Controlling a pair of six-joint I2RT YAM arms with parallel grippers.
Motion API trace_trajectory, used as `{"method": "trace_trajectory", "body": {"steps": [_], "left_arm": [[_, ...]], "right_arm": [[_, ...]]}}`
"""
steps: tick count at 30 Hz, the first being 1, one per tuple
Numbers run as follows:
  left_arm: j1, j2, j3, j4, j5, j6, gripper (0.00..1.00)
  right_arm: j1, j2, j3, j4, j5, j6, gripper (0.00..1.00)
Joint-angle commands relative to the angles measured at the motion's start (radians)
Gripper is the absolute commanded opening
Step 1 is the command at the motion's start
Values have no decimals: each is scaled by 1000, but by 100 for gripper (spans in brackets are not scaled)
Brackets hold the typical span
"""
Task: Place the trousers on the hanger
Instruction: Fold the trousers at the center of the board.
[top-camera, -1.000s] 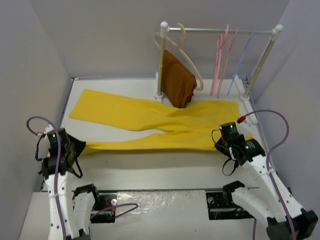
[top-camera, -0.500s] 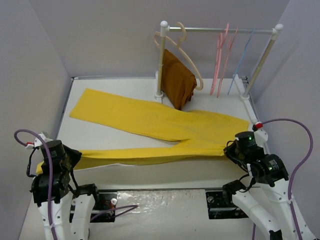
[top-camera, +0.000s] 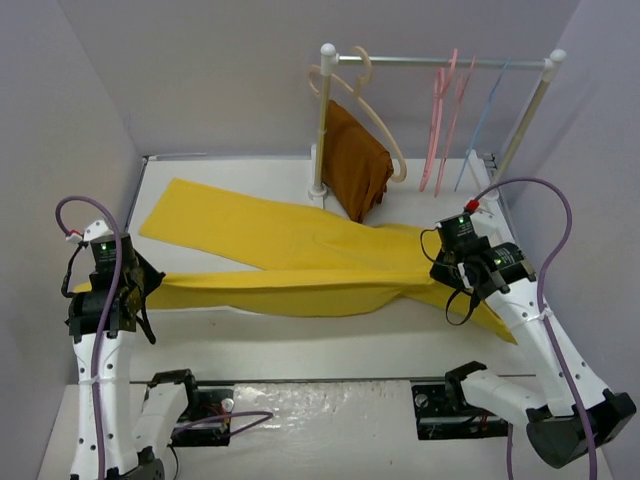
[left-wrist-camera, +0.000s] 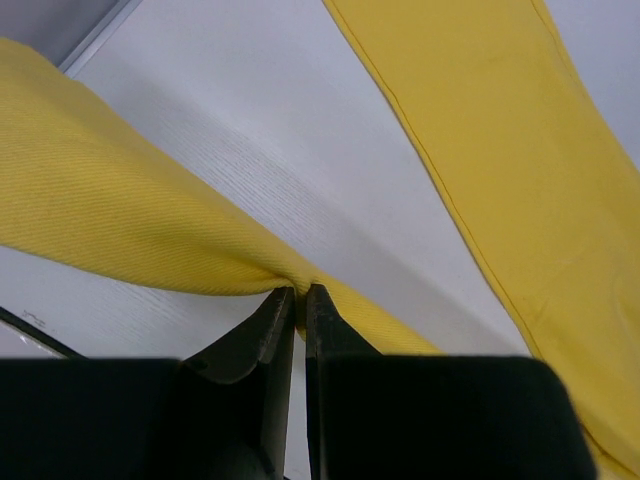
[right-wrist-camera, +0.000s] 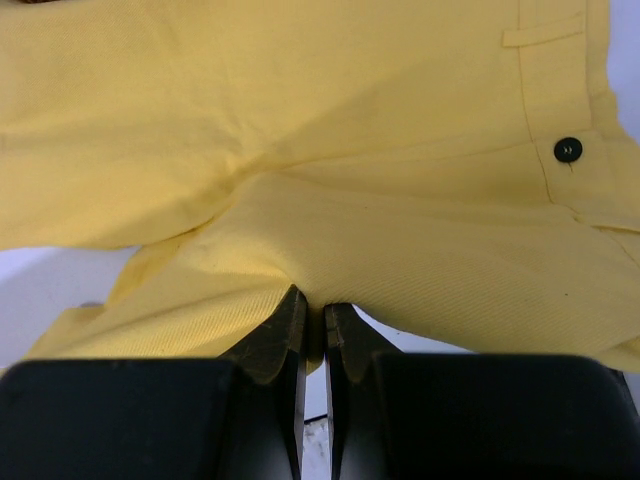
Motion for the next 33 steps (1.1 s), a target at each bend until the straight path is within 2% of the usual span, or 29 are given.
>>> {"method": "trace_trajectory", "body": {"steps": [1,4,14,25,33], "left_arm": [[29,110,88,244,-295,124,0],[22,210,130,329,-289,149,0],[-28,546,300,426,-367,163,0],[-74,868,477,513,-441,214,0],[-122,1178,796,464,-485,284,1]], "right_arm": [[-32,70,40,-8,336,-141,0],[-37,143,59,32,307,-167,0],[-53,372,207,146,386,-246,0],[-91,586,266,317,411,-334,0],[-113,701,269,388,423,-365,0]]}}
